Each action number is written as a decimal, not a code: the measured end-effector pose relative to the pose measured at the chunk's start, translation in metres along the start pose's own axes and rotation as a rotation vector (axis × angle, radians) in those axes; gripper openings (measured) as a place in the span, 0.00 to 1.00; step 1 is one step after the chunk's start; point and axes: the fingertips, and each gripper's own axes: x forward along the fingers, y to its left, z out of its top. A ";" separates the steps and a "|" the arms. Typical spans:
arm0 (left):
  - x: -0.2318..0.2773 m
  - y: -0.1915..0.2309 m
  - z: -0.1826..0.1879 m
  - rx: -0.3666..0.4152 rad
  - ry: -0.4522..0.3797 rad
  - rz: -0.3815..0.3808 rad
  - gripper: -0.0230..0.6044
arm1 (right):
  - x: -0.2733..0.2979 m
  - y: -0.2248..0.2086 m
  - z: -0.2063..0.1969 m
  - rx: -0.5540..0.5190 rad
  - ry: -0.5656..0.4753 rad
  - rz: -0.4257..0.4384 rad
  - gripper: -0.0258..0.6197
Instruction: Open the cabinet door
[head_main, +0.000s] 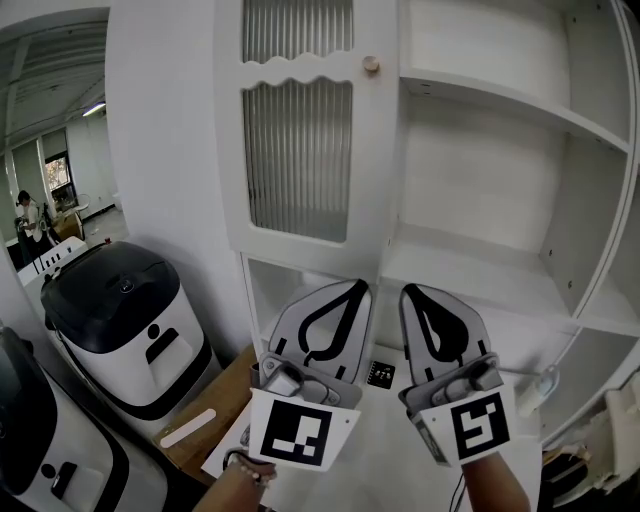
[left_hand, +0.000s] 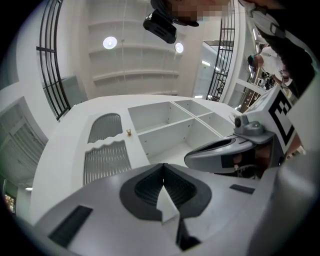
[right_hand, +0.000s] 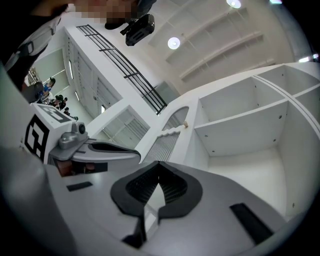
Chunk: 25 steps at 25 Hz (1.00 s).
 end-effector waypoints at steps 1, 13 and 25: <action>0.004 0.002 0.002 0.004 -0.009 0.000 0.04 | 0.002 -0.002 0.002 0.000 -0.004 0.001 0.04; 0.051 0.030 0.023 -0.019 -0.106 0.024 0.04 | 0.015 -0.033 0.015 0.010 0.020 -0.018 0.04; 0.097 0.066 0.052 -0.016 -0.176 0.068 0.04 | 0.025 -0.065 0.025 -0.052 0.005 -0.048 0.04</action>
